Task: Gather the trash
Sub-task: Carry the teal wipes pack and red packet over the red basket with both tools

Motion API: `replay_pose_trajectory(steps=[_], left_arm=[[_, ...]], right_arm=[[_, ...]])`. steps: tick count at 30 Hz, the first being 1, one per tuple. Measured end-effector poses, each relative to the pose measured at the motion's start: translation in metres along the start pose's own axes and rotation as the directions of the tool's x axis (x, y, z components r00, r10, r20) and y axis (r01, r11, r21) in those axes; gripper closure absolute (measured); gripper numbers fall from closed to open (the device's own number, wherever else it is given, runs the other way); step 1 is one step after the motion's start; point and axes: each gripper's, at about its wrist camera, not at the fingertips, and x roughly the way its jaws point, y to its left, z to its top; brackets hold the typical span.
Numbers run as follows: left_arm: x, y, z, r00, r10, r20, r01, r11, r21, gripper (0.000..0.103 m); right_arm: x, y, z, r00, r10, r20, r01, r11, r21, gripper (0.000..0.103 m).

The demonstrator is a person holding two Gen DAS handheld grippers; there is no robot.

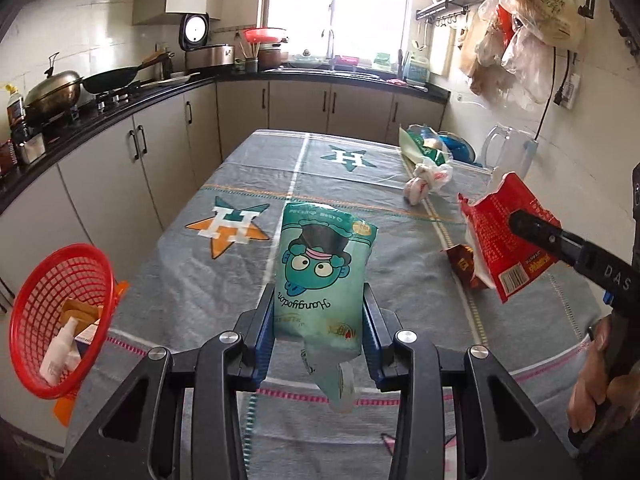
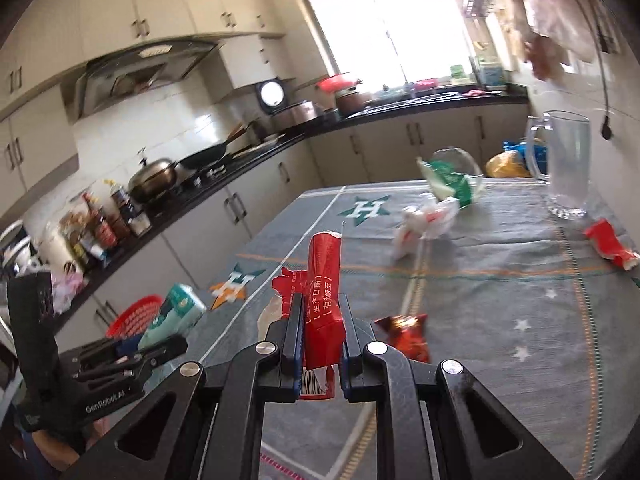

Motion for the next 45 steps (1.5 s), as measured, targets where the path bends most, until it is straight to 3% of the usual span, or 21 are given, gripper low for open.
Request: replay_pose_trajectory(steps=[25, 45], left_arm=[[0.001, 0.002, -0.009, 0.999, 0.044, 0.011, -0.044, 0.999, 0.017, 0.066], [-0.028, 0.036, -0.005, 0.997, 0.050, 0.064, -0.047, 0.998, -0.048, 0.066]], right_arm=[[0.014, 0.021, -0.010, 0.998, 0.042, -0.042, -0.045, 0.997, -0.070, 0.088], [0.025, 0.025, -0.008, 0.992, 0.065, -0.112, -0.063, 0.998, 0.017, 0.088]])
